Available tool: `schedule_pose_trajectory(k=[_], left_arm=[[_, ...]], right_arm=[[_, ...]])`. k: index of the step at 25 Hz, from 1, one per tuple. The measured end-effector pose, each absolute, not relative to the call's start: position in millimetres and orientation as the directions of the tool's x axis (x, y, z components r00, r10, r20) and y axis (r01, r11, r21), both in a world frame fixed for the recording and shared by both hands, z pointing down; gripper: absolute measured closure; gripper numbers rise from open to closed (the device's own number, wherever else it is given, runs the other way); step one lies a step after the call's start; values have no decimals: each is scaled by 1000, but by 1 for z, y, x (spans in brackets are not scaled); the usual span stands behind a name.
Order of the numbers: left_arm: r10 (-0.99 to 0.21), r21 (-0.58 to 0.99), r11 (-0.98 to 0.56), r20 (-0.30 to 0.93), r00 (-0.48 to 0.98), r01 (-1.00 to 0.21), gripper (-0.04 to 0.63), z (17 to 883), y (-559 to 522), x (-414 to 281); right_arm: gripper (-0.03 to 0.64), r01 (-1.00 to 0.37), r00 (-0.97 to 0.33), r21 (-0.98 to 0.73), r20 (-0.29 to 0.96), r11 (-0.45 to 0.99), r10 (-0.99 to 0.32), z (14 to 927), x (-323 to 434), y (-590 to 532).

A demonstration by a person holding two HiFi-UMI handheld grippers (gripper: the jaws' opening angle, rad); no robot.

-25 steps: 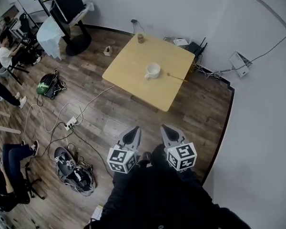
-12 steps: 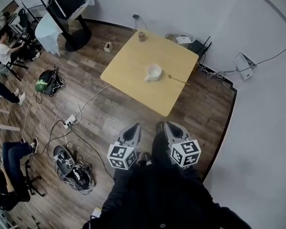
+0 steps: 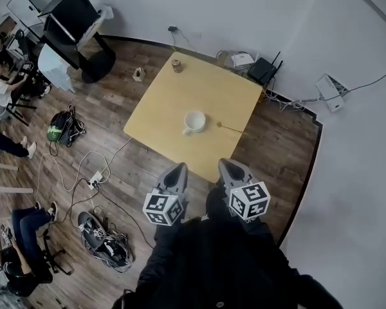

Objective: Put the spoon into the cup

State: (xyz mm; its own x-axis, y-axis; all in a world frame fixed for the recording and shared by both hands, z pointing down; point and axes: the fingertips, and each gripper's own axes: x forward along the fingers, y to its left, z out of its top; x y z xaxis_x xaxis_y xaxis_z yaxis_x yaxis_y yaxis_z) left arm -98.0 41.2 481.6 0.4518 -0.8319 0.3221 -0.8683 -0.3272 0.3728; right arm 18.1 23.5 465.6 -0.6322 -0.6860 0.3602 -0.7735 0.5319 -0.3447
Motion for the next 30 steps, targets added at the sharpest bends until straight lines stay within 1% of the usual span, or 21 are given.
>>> schedule_pose_trajectory(k=[7, 15, 24, 30], left_arm=[[-821, 381, -306, 358, 444, -873, 563, 502, -24, -70], [-797, 391, -301, 398, 454, -870, 563, 522, -74, -38], [-760, 428, -263, 459, 459, -865, 563, 562, -94, -39], [-720, 430, -259, 511, 470, -865, 563, 597, -108, -32]], right_arm=[[595, -777, -624, -401, 386, 485, -680, 493, 60, -46], [595, -784, -607, -464, 435, 412, -665, 533, 102, -92], [595, -800, -556, -533, 483, 277, -676, 582, 124, -124], [594, -831, -461, -544, 559, 115, -689, 643, 154, -135]])
